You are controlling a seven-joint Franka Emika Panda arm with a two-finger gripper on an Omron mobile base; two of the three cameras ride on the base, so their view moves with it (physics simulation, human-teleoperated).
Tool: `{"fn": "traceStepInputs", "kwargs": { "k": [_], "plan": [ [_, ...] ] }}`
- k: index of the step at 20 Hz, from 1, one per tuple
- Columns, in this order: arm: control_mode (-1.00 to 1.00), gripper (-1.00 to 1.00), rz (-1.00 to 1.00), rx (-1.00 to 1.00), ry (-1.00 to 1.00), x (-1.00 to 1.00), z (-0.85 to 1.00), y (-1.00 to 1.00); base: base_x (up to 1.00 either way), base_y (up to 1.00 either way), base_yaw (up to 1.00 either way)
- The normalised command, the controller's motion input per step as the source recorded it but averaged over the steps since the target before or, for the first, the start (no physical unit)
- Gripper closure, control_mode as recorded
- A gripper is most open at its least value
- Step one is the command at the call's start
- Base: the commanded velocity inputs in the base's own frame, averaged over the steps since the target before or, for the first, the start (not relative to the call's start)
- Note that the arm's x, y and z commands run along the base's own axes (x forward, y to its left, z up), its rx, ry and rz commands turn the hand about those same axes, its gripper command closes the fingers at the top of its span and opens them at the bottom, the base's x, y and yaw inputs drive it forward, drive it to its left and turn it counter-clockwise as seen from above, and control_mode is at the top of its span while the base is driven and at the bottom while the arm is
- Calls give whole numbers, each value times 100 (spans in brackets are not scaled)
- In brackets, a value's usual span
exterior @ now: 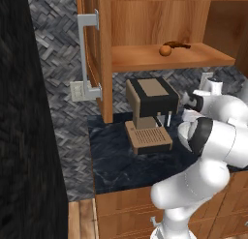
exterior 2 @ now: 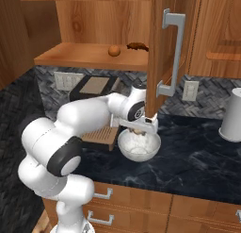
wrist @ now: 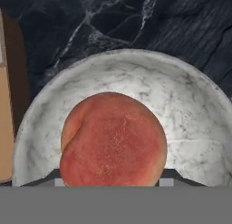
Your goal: Open the cabinet. Pick the tangerine and peach from the cabinet and place them into the bowl. Then close the cabinet.
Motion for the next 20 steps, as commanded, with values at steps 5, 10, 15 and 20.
{"fn": "traceStepInputs", "kwargs": {
  "k": [5, 10, 15, 20],
  "plan": [
    [-100, 100, 3, -4, 0, 30, -70, -12, 0, 0, 0],
    [-100, -100, 1, -2, -4, 12, -25, -6, 0, 0, 0],
    [-100, -100, 0, 0, 0, 17, 1, 0, 0, 0, 0],
    [-100, -100, -3, 0, 0, 34, 20, 0, 0, 0, 0]
  ]
}}
